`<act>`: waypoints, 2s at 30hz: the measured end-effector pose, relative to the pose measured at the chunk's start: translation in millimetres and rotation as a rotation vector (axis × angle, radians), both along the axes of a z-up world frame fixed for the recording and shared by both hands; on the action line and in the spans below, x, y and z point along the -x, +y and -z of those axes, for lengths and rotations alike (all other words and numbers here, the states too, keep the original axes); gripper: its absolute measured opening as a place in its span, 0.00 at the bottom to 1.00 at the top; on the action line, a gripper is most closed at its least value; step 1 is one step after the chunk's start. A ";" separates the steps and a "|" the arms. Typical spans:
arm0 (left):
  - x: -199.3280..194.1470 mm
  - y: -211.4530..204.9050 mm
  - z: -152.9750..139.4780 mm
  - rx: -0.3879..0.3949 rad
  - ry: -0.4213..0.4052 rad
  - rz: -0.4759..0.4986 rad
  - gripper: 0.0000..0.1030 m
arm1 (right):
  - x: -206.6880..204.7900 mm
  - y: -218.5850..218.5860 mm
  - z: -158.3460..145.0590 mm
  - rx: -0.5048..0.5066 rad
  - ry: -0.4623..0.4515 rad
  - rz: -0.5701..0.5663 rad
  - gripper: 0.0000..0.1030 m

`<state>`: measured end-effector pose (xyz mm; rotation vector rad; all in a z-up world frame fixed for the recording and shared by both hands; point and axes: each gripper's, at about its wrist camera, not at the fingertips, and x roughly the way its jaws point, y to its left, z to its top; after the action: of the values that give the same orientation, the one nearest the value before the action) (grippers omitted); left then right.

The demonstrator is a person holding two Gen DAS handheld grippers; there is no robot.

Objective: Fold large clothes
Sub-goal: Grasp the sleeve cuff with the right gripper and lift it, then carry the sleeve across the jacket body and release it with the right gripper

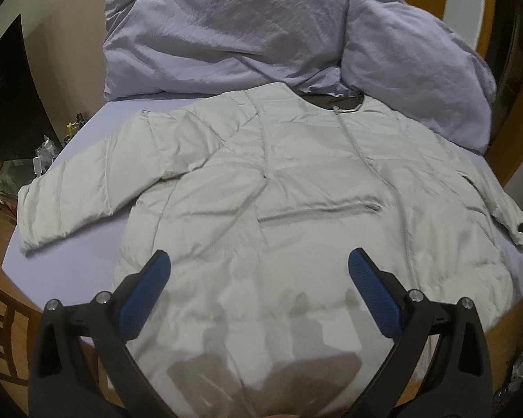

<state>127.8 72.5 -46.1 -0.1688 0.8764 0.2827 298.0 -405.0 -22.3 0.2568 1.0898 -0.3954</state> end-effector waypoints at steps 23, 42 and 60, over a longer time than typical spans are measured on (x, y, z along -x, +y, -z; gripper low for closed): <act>-65.7 46.6 20.7 0.023 0.079 -0.050 0.98 | -29.3 -95.5 25.3 -0.060 -0.011 0.242 0.19; -65.8 78.8 10.0 0.045 0.042 -0.090 0.98 | -95.8 156.0 -35.7 0.027 -0.234 -0.444 0.17; -72.7 108.7 12.3 0.063 0.044 -0.127 0.98 | -90.6 363.9 26.1 -0.102 -0.053 -0.829 0.17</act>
<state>200.6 181.3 -58.4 -0.2781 0.9200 0.3792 388.6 -41.1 -48.4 -0.1065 1.0696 0.4053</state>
